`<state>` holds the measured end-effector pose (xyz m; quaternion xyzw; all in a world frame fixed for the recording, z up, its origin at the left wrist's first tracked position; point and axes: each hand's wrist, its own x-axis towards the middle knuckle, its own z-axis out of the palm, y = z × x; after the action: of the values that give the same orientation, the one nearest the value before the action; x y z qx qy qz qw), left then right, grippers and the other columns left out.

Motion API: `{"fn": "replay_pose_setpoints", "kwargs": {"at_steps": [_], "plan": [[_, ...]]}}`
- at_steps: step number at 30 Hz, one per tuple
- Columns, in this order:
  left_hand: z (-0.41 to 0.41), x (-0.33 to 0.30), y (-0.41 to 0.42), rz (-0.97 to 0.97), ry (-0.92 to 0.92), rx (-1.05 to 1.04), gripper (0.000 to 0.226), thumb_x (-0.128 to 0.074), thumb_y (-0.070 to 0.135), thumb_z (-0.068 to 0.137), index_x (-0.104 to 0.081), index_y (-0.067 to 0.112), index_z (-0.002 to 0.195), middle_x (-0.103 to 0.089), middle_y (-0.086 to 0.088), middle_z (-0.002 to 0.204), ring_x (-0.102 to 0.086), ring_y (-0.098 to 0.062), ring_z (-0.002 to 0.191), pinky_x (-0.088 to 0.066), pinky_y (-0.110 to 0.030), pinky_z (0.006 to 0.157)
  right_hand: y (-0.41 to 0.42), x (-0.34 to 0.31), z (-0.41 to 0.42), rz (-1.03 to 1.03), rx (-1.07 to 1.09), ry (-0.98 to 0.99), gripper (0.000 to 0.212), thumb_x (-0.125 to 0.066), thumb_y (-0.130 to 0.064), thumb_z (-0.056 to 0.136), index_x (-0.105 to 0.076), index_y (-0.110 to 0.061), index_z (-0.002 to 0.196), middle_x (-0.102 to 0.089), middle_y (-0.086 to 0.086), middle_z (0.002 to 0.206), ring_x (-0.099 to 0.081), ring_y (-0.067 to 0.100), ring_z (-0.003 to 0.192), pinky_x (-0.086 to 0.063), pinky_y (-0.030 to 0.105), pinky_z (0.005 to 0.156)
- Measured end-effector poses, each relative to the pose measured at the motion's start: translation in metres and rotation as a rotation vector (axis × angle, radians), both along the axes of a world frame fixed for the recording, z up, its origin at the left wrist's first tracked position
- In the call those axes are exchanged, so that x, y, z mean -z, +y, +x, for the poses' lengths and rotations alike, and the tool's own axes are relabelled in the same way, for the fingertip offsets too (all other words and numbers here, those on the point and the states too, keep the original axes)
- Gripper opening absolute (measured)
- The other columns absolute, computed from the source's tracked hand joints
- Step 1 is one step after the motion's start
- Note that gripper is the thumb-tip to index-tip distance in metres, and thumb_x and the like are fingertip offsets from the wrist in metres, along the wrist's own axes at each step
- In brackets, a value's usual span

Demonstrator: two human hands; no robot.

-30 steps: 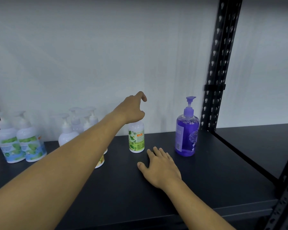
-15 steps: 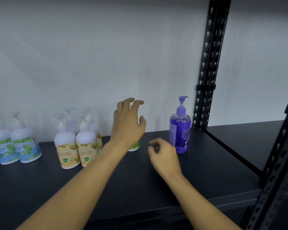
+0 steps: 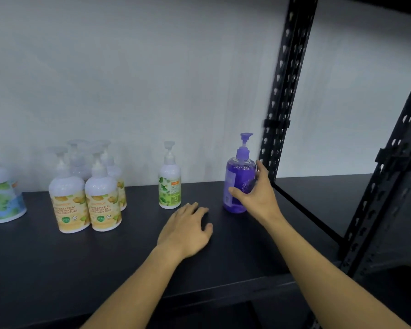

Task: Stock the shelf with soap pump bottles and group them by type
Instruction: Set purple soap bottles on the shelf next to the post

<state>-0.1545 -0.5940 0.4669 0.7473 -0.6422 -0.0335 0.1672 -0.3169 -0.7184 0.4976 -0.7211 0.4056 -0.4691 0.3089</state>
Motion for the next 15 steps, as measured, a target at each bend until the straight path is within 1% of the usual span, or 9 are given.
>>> {"fn": "replay_pose_setpoints", "kwargs": {"at_steps": [3, 5, 6, 7, 9, 12, 15], "plan": [[0.001, 0.001, -0.001, 0.010, -0.006, 0.004, 0.058, -0.036, 0.048, 0.100, -0.026, 0.030, 0.154, -0.017, 0.001, 0.164, -0.010, -0.018, 0.151, -0.012, -0.036, 0.123, -0.004, 0.000, 0.005, -0.017, -0.026, -0.013, 0.096, -0.087, -0.024, 0.074, -0.028, -0.027, 0.150, -0.052, -0.006, 0.136, -0.056, 0.014, 0.120, -0.051, 0.017, 0.083], [0.000, 0.002, -0.001, 0.011, -0.010, 0.000, 0.058, -0.035, 0.047, 0.100, -0.025, 0.030, 0.154, -0.016, 0.001, 0.164, -0.009, -0.018, 0.152, -0.011, -0.036, 0.123, -0.006, 0.001, 0.008, -0.046, -0.010, -0.028, 0.093, -0.088, -0.026, 0.072, -0.032, -0.028, 0.146, -0.053, -0.009, 0.131, -0.056, 0.013, 0.117, -0.049, 0.012, 0.076], [0.000, 0.002, -0.001, 0.011, -0.009, -0.001, 0.058, -0.035, 0.047, 0.100, -0.025, 0.030, 0.154, -0.016, 0.001, 0.164, -0.008, -0.018, 0.152, -0.011, -0.036, 0.123, -0.008, 0.002, 0.010, -0.057, -0.001, -0.031, 0.092, -0.089, -0.027, 0.072, -0.033, -0.028, 0.145, -0.054, -0.009, 0.130, -0.056, 0.012, 0.116, -0.050, 0.012, 0.075], [-0.001, 0.002, -0.001, 0.010, -0.008, -0.001, 0.058, -0.035, 0.047, 0.100, -0.024, 0.030, 0.154, -0.015, 0.001, 0.164, -0.008, -0.017, 0.152, -0.011, -0.036, 0.123, -0.009, 0.003, 0.012, -0.067, 0.005, -0.035, 0.092, -0.089, -0.028, 0.071, -0.033, -0.028, 0.144, -0.054, -0.009, 0.129, -0.057, 0.012, 0.116, -0.051, 0.014, 0.076], [-0.001, 0.002, 0.000, 0.014, -0.007, -0.001, 0.058, -0.035, 0.048, 0.100, -0.024, 0.031, 0.154, -0.015, 0.002, 0.164, -0.008, -0.017, 0.152, -0.010, -0.036, 0.123, -0.013, 0.004, 0.017, -0.080, 0.021, -0.037, 0.093, -0.090, -0.030, 0.070, -0.034, -0.028, 0.144, -0.055, -0.008, 0.130, -0.057, 0.013, 0.116, -0.055, 0.021, 0.083], [0.000, 0.002, 0.001, 0.015, -0.001, -0.005, 0.058, -0.034, 0.048, 0.100, -0.023, 0.031, 0.154, -0.014, 0.002, 0.164, -0.007, -0.017, 0.152, -0.010, -0.036, 0.123, -0.021, 0.004, 0.024, -0.094, 0.052, -0.036, 0.093, -0.090, -0.031, 0.070, -0.033, -0.028, 0.144, -0.052, -0.011, 0.129, -0.055, 0.013, 0.117, -0.057, 0.031, 0.090], [-0.001, 0.001, 0.001, 0.016, 0.005, -0.005, 0.058, -0.034, 0.048, 0.100, -0.023, 0.031, 0.154, -0.014, 0.002, 0.164, -0.006, -0.017, 0.152, -0.009, -0.035, 0.123, -0.029, 0.004, 0.031, -0.097, 0.072, -0.023, 0.094, -0.089, -0.030, 0.071, -0.032, -0.026, 0.145, -0.052, -0.005, 0.133, -0.055, 0.017, 0.120, -0.057, 0.034, 0.091]]}}
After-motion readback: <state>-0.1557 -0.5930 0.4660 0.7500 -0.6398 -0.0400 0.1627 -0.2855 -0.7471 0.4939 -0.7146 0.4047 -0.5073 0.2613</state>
